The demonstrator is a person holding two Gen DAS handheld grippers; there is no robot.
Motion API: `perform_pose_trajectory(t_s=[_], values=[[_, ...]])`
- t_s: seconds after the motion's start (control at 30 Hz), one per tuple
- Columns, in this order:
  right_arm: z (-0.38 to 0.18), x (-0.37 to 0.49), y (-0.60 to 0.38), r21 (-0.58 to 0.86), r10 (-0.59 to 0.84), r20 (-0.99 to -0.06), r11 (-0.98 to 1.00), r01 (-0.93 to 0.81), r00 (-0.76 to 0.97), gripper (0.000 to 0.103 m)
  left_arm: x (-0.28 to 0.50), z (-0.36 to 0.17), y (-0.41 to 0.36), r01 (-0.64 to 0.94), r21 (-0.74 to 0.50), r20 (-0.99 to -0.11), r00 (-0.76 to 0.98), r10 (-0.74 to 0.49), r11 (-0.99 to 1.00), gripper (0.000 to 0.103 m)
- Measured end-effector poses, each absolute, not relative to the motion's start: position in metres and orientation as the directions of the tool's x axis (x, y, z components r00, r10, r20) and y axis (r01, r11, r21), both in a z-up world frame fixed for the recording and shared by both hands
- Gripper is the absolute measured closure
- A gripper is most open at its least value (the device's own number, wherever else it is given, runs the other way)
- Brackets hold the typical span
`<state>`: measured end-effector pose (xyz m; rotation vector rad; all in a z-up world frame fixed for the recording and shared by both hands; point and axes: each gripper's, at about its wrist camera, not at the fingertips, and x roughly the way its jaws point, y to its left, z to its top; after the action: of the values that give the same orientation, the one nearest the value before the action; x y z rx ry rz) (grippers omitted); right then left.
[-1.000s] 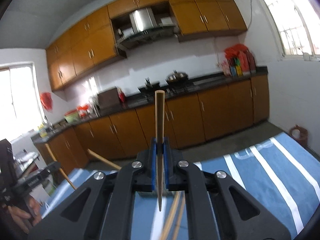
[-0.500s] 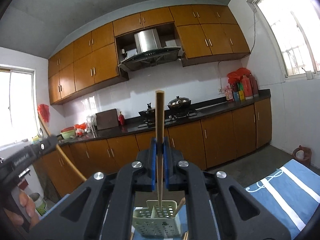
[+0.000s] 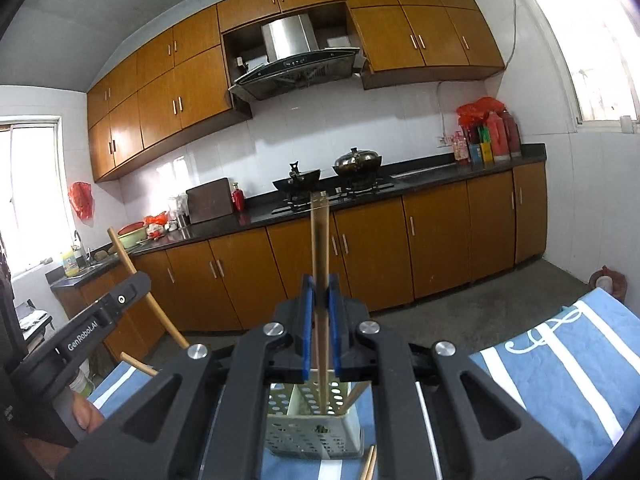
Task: Organize utensils
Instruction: 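Open the right tool into the holder while the left tool drops its chopstick, then grasp a further chopstick with the right tool while the left tool grasps one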
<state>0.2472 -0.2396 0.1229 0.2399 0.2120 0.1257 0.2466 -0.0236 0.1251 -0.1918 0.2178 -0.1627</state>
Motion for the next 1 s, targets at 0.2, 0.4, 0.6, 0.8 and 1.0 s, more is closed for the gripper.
perform_pose_trajectory(t_s=[0.2, 0.4, 0.6, 0.8, 1.0], values=[[0.126, 0.236, -0.238, 0.252, 0.152, -0.186, 0.962, -0.103, 0.971, 0.088, 0.242, 0.132, -0.020, 0.126, -0.203, -0.212, 0.962, -0.169, 0.971, 0.091], [0.139, 0.208, -0.243, 0.249, 0.148, -0.156, 0.963, -0.106, 0.977, 0.084, 0.217, 0.146, -0.008, 0.117, -0.205, -0.180, 0.972, -0.154, 0.972, 0.077], [0.123, 0.167, -0.261, 0.255, 0.124, -0.198, 0.964, -0.071, 0.972, 0.082, 0.185, 0.143, 0.009, 0.100, -0.197, -0.206, 0.968, -0.141, 0.975, 0.077], [0.055, 0.152, -0.270, 0.238, 0.102, -0.387, 0.971, -0.007, 0.916, 0.082, 0.160, 0.100, 0.028, 0.068, -0.157, -0.346, 0.931, -0.119, 0.985, 0.076], [-0.027, 0.160, -0.261, 0.249, 0.137, -0.608, 0.968, 0.023, 0.782, 0.082, 0.161, 0.022, 0.041, 0.046, -0.119, -0.546, 0.831, -0.104, 0.992, 0.076]])
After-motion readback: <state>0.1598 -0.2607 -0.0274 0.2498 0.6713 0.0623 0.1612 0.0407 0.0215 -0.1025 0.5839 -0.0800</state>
